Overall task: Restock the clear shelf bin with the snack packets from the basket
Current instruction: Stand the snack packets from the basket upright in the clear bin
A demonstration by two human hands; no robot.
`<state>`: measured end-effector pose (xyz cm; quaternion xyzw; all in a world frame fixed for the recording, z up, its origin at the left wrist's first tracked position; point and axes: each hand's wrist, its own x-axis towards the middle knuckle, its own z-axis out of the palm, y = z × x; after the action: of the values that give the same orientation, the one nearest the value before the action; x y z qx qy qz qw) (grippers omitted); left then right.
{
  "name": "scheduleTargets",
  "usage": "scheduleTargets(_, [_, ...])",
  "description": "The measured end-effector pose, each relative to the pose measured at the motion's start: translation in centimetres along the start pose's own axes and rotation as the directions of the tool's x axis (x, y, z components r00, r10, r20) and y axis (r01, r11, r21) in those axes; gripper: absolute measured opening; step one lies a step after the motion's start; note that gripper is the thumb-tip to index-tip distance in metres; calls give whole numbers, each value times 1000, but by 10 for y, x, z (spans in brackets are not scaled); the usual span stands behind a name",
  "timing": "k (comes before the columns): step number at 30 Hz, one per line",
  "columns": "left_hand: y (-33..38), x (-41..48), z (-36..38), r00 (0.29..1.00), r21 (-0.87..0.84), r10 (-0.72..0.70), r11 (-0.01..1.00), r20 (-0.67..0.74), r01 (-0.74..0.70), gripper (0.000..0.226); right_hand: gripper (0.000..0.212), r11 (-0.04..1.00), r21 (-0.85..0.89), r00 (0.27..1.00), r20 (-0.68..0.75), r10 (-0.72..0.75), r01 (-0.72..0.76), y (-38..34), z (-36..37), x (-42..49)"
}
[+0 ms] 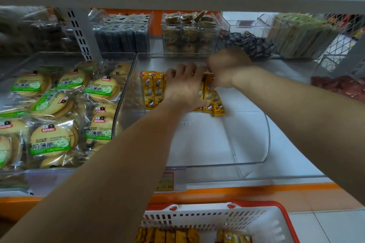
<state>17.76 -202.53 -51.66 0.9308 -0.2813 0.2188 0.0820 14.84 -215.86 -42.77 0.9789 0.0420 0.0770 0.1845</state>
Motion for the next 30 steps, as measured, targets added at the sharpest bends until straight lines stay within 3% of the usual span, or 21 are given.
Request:
scheduleTargets(2, [0,1,0,1000,54,30,998,-7,-29,89,21,974,222,997,-53,63,-50,5,-8,-9])
scheduleTargets(6, [2,1,1,998,113,52,992,-25,-49,83,40,817,569,961,-165,222,-91,20,-9,-57])
scheduleTargets(8, [6,2,-1,998,148,54,988,-29,-49,82,56,705,689,945,-93,315,-167,22,0,-91])
scheduleTargets(10, [13,4,-5,998,206,68,976,-5,-65,81,70,526,813,938,72,338,-252,21,10,-119])
scheduleTargets(12, [21,6,-9,996,253,88,963,29,-92,79,72,335,900,938,182,296,-280,18,19,-136])
scheduleTargets(15, [34,8,-16,990,148,138,979,20,-139,65,66,170,953,940,196,280,-250,14,27,-145])
scheduleTargets(18, [41,7,-17,971,-26,220,976,96,-218,39,44,150,967,942,157,296,-208,13,31,-146])
scheduleTargets(20, [43,3,-11,951,-54,248,969,185,-242,38,25,152,968,946,152,285,-201,12,31,-146])
scheduleTargets(24, [42,-1,-1,947,-89,252,967,200,-238,31,19,128,975,954,141,263,-180,11,34,-146])
scheduleTargets(30, [31,-3,1,945,-335,256,925,204,-178,10,29,96,979,952,149,267,-180,11,34,-144])
